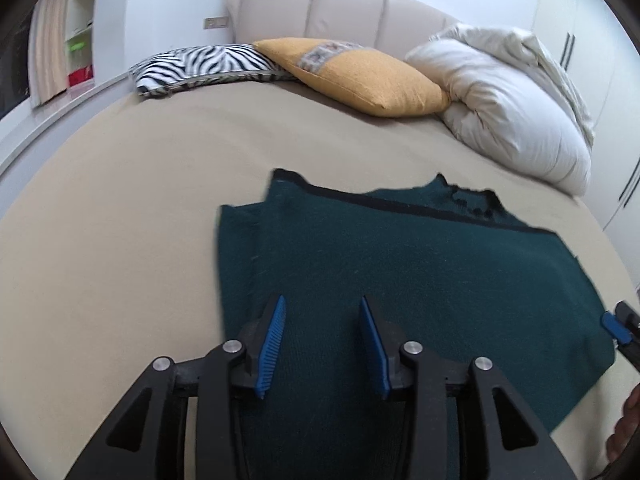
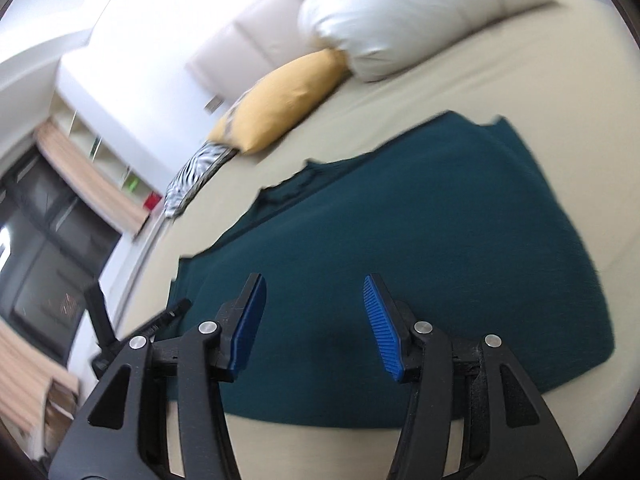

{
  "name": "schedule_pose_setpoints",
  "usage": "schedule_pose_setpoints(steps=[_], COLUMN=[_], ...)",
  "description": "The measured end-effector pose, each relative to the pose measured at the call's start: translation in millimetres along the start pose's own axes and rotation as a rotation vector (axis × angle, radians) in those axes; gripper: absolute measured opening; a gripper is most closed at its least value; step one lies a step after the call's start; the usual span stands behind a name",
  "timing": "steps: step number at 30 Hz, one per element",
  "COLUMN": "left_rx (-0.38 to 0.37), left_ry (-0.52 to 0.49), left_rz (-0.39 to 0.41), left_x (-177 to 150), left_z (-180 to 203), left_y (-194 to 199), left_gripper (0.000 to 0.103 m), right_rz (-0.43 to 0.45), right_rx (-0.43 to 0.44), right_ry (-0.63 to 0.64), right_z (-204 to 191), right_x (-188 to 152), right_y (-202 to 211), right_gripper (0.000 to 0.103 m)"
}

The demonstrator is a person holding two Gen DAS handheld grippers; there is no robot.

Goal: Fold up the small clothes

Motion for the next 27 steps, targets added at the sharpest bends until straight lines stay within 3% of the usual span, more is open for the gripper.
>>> schedule_pose_setpoints(steps=[3, 8, 10, 13, 16, 22, 24, 25, 27], left_rx=[-0.005, -0.133, -0.168, -0.282, -0.312, -0.476, -0.482, -0.495, -0.514], left_ry=[0.117, 0.299, 0.316, 0.352, 0.358, 0.402, 0.402, 0.414, 0.443], left_rz=[0.027, -0.071, -0.084, -0.132, -0.164, -0.271, -0.292, -0.298, -0.314], left_x=[-13.3, -45.3, -47.1, -42.6, -36.5, -30.1, -29.8, -29.5, -31.4], left_z=[-34.3, -73.8, -73.5, -63.4, -57.9, -41.6, -39.8, -40.5, -45.3], left_y=[29.1, 29.8, 31.0, 22.3, 11.6, -2.6, -4.2, -4.4, -5.1], left_gripper=[0.061, 0.061, 0.061, 0.061, 0.061, 0.061, 0.061, 0.059, 0.042], right_rz=[0.004, 0.072, 0.082, 0.007, -0.061, -0.145, -0.167, -0.176, -0.199], right_rx=[-0.034, -0.079, -0.063, 0.011, 0.099, 0.273, 0.321, 0.341, 0.367], right_ry=[0.086, 0.198, 0.222, 0.233, 0.199, 0.059, 0.029, 0.010, -0.009], right_z=[-32.3, -72.1, -85.4, -99.5, -108.5, -106.3, -108.4, -108.7, -112.0], right_x=[-2.9, -4.5, -6.0, -13.0, -16.4, -12.9, -12.2, -11.9, -12.6], right_y=[-1.1, 20.0, 22.0, 14.1, -0.5, -29.0, -38.3, -42.6, -51.4], right_gripper=[0.050, 0.076, 0.077, 0.077, 0.077, 0.072, 0.069, 0.068, 0.064])
Point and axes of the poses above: each gripper's, at about its wrist camera, not at the fingertips, and y roughly against the way its jaws point, z to its right, x to its top, the point moved 9 cm from there along -y, roughly the way its jaws point, and after that the axes turned 9 degrees about -z, right-handed, at the moved point
